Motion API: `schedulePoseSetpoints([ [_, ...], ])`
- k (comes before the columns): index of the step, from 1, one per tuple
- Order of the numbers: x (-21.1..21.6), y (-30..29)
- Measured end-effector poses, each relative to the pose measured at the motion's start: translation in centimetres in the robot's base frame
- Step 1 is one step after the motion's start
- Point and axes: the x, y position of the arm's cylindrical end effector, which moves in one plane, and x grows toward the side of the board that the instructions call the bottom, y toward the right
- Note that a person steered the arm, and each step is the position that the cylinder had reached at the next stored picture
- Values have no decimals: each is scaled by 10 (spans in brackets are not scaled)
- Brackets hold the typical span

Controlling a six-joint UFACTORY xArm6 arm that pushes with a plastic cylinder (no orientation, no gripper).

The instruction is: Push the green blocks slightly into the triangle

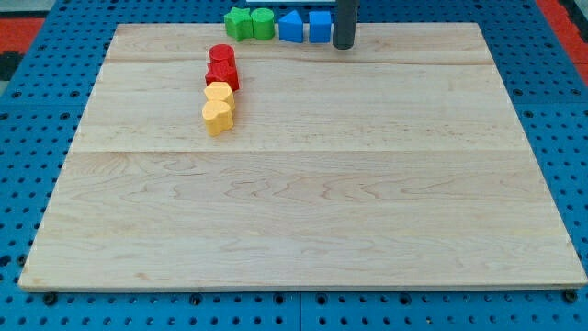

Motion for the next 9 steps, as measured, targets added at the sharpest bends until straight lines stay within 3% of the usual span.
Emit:
schedulePoseSetpoints([
  [1, 2, 2],
  [2, 34, 0],
  [3, 40, -30],
  [4, 31, -78],
  [6, 3, -103],
  [8, -4, -201],
  [9, -40, -241],
])
